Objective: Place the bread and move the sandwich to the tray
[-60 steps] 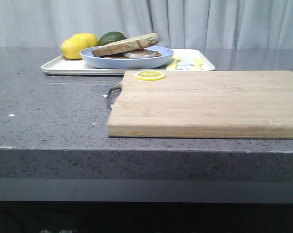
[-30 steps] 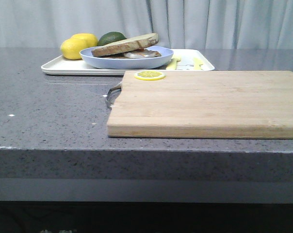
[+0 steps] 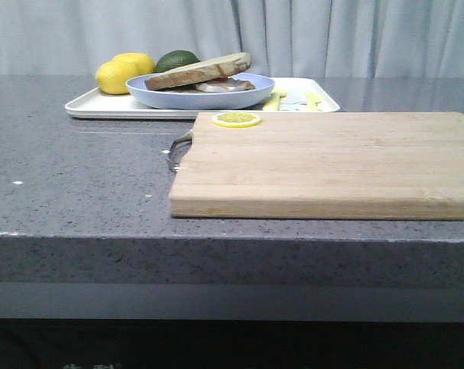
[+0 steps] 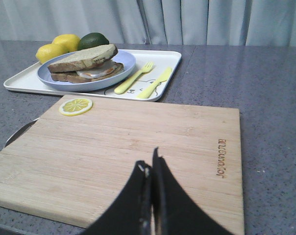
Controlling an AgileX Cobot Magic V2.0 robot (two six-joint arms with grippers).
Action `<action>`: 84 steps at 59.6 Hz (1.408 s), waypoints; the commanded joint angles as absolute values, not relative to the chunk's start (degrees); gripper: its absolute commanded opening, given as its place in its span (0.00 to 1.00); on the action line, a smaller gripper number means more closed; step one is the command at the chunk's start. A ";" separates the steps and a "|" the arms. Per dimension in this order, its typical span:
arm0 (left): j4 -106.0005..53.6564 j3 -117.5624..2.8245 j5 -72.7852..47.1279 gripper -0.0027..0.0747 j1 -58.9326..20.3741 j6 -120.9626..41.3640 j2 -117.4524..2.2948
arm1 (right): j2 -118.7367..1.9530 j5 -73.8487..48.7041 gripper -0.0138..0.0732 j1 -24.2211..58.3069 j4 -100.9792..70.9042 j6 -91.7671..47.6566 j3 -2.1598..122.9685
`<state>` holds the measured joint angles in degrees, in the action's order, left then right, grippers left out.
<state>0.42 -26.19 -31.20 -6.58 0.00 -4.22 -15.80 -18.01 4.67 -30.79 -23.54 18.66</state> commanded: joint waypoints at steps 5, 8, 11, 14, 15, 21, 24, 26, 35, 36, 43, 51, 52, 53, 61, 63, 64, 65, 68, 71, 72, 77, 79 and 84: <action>0.00 -26.42 -26.58 0.01 -6.43 0.56 -4.95 | -16.19 -14.35 0.08 4.69 -31.74 -24.28 20.29; 0.00 -26.44 -26.58 0.01 -6.43 0.56 -4.95 | -16.19 -14.35 0.08 4.69 -31.74 -24.28 20.29; 0.00 -26.28 -26.45 0.01 -6.43 0.56 -4.95 | -16.19 -14.35 0.08 4.69 -31.74 -24.28 20.29; 0.00 -25.69 -25.29 0.01 -6.43 0.56 -4.48 | -16.19 -14.35 0.08 4.69 -31.74 -24.28 20.29; 0.00 -25.23 -24.79 0.01 -6.43 0.56 -4.18 | -16.19 -14.35 0.08 4.69 -31.74 -24.28 20.29; 0.00 -21.95 -21.55 0.01 -4.06 0.56 -1.27 | -16.19 -14.35 0.08 4.69 -31.74 -24.28 20.29; -0.30 -19.97 -20.18 0.01 -2.70 0.56 0.36 | -16.19 -14.40 0.08 4.69 -31.74 -24.28 20.29; -0.61 -18.51 -19.55 0.01 -1.77 0.56 1.65 | -16.19 -14.40 0.08 4.69 -31.74 -24.28 20.29; -1.84 -13.02 -15.72 0.01 0.16 0.56 1.67 | -16.19 -14.50 0.08 4.69 -31.74 -24.28 20.29; -1.97 -12.45 -15.16 0.01 0.16 0.56 1.65 | -16.19 -14.52 0.08 4.69 -31.74 -24.28 20.29; -2.00 -6.90 -9.39 0.01 0.16 0.56 1.65 | -16.19 -14.52 0.08 4.69 -31.74 -24.28 20.29; -2.10 -0.83 -3.38 0.01 0.16 0.56 1.65 | -16.19 -14.52 0.08 4.69 -31.74 -24.28 20.29; -2.10 -0.04 -2.37 0.01 0.16 0.56 1.65 | -16.19 -14.52 0.08 4.69 -31.74 -24.28 20.29; -2.10 0.45 -1.71 0.01 0.16 0.56 1.65 | -16.19 -14.52 0.08 4.69 -31.74 -24.28 20.29; -2.10 0.74 -1.85 0.01 0.16 0.56 1.53 | -16.19 -14.52 0.08 4.69 -31.74 -24.28 20.29; -2.10 0.84 -1.81 0.01 0.16 0.56 1.53 | -16.19 -14.52 0.08 4.69 -31.74 -24.28 20.29; -2.10 0.84 -1.95 0.01 0.16 0.56 1.53 | -16.19 -14.52 0.08 4.69 -31.74 -24.28 20.29; -2.10 0.84 -1.95 0.01 0.16 0.56 1.53 | -16.19 -14.52 0.08 4.69 -31.74 -24.28 20.29; -2.10 0.84 -1.95 0.01 0.16 0.56 1.53 | -16.19 -14.52 0.08 4.69 -31.74 -24.28 20.29; -2.10 0.84 -1.95 0.01 0.16 0.56 1.53 | -16.19 -14.52 0.08 4.69 -31.74 -24.28 20.29; -2.10 0.84 -1.95 0.01 0.16 0.56 1.53 | -16.19 -14.52 0.08 4.69 -31.74 -24.28 20.29; -2.10 0.84 -1.95 0.01 0.16 0.56 1.53 | -16.19 -14.52 0.08 4.69 -31.74 -24.28 20.29; -2.10 0.84 -1.95 0.01 0.16 0.56 1.53 | -16.19 -14.52 0.08 4.69 -31.74 -24.28 20.29; -2.10 0.84 -1.95 0.01 0.16 0.56 1.53 | -16.19 -14.52 0.08 4.69 -31.74 -24.28 20.29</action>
